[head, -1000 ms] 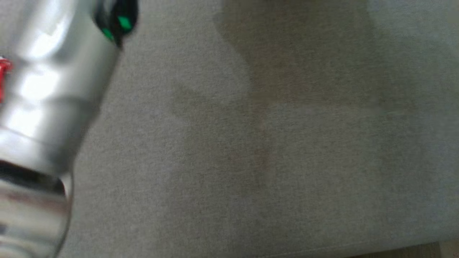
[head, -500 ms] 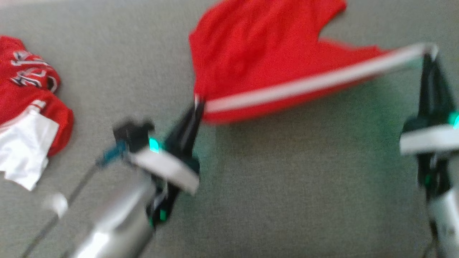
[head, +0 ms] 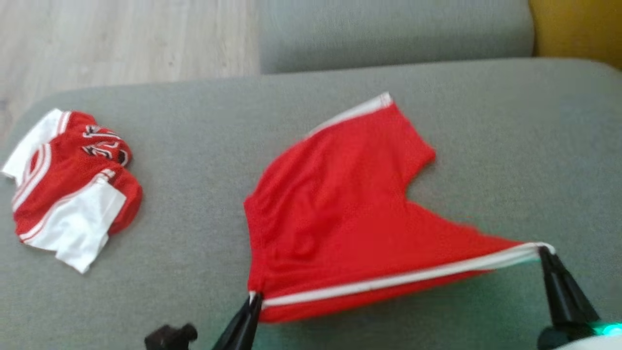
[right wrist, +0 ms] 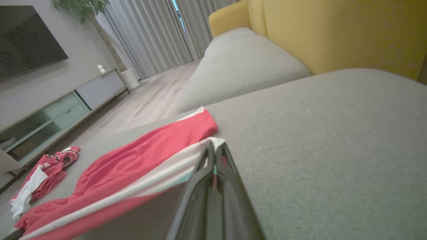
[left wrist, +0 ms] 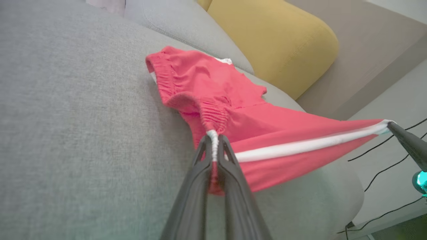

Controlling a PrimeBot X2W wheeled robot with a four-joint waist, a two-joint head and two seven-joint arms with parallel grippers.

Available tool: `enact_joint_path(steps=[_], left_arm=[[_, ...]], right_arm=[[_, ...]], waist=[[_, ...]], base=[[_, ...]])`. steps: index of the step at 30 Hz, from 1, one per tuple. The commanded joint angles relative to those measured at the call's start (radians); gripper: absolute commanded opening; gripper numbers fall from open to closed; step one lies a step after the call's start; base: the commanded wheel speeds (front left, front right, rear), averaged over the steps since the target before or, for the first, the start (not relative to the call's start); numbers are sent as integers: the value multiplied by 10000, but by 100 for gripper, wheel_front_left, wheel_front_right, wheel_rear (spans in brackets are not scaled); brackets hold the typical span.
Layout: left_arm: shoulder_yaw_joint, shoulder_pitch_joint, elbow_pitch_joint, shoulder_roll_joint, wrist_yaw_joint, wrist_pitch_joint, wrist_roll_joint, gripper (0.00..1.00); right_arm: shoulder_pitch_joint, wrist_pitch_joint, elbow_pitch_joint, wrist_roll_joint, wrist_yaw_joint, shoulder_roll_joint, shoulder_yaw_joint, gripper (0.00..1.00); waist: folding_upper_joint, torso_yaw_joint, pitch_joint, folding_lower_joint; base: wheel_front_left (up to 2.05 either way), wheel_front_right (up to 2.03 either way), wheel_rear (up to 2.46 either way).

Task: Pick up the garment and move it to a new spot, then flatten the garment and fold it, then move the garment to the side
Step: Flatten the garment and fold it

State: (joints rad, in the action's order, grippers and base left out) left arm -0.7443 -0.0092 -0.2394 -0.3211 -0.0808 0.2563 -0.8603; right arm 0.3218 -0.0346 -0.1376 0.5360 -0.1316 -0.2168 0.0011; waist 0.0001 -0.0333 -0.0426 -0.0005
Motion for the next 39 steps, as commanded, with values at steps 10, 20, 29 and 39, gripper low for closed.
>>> enact_joint_path(steps=[10,20,29,39], left_arm=[[924,-733,1710,405,256,-733,-1235,0],[1555,-3618,-600,1953,70,-927,-1994,0],[1722,-5625,-2922,2556,-233,-656,-2422,1],[1097,-6879,-4640,2703,-473,-146,-2930,100]], right_arm=[[-1419,1099,-953,-404,9,3,-850,0],[-5255,1388,1829,-341,9,-641,-14,0],[-8478,1522,4883,-150,9,-1023,1152,0],[-10273,409,7113,157,9,-1048,2371,100]], waist=[[-1,-830,-283,5],[-1,-1405,-1705,5],[-1,-1766,-2570,5],[-1,-1903,-2846,5]], base=[[0,0,0],[0,0,0],[0,0,0],[0,0,0]])
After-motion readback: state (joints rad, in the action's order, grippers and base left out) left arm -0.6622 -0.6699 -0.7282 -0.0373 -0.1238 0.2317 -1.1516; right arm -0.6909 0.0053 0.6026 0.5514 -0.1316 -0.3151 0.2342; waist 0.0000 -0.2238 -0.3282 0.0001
